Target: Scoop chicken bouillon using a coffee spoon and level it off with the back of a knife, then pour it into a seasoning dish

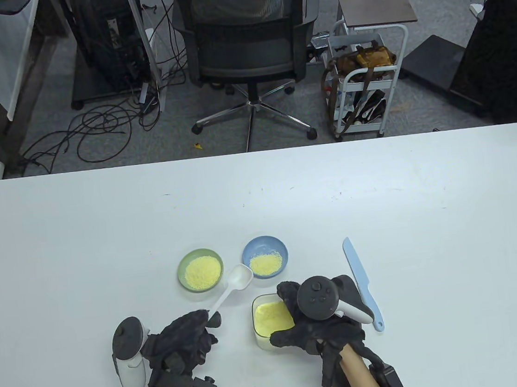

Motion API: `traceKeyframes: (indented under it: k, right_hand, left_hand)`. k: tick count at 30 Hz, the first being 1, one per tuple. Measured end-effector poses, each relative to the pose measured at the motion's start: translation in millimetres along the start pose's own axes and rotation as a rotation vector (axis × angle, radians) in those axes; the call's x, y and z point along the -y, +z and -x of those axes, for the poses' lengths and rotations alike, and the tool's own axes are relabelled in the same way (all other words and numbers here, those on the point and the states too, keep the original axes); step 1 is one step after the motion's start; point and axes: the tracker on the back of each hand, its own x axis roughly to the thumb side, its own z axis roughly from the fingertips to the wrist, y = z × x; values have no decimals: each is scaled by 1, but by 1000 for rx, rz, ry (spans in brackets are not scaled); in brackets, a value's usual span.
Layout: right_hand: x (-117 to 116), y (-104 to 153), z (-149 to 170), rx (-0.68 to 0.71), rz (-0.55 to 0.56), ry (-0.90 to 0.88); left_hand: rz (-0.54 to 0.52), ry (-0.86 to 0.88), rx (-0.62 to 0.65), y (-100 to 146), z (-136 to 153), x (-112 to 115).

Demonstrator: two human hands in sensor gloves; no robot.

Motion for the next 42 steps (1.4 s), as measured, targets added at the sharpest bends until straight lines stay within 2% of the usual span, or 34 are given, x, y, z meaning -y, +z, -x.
traceKeyframes:
  k: [2,5,10,14,19,23,30,35,42]
  right_hand:
    - [0,-1,2,-10,-21,-32]
    - [0,-1,3,-5,-24,-31]
    - [-2,-2,8,11,-34,-75]
    - [-2,-1,7,17,-28,-66]
    - [-2,-2,8,22,-27,-70]
    - [-2,-2,9,34,-27,-83]
    - [-2,-2,9,47,-21,-94]
    - [-2,-1,9,46,-20,-92]
    - [-2,-1,9,44,-24,-91]
  left_hand:
    - [19,-146,3,3,-11,5]
    - [-23,-434,12,10,-32,7]
    - [17,-545,6,13,-52,16]
    - [-18,-652,10,8,-57,27]
    - [-44,-688,7,0,-57,40]
    - [-11,-711,-9,-6,-55,49]
    - [-59,-890,49,-12,-66,66]
    - [62,-974,-85,-18,-67,72]
    - [173,-900,-233,-30,-67,71]
